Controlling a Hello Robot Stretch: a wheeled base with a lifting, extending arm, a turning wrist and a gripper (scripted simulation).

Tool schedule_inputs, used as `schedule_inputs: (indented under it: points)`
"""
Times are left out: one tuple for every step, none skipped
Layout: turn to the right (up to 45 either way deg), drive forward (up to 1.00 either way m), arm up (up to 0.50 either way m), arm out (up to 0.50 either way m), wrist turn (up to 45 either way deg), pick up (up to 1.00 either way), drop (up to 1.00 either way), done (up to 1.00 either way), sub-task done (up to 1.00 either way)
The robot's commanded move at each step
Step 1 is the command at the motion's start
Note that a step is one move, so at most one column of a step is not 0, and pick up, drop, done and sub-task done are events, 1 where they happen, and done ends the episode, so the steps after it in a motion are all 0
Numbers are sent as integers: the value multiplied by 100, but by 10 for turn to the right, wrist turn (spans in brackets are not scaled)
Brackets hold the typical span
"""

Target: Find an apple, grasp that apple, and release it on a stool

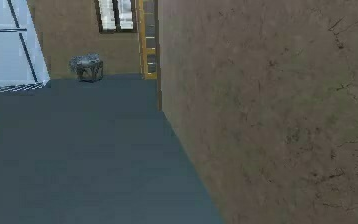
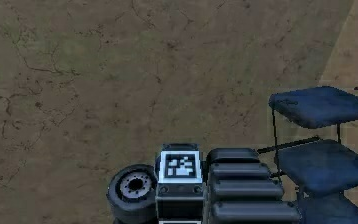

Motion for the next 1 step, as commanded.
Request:
schedule_inputs:
  points:
    - [-450,0,0,0,0,0,0,0,0]
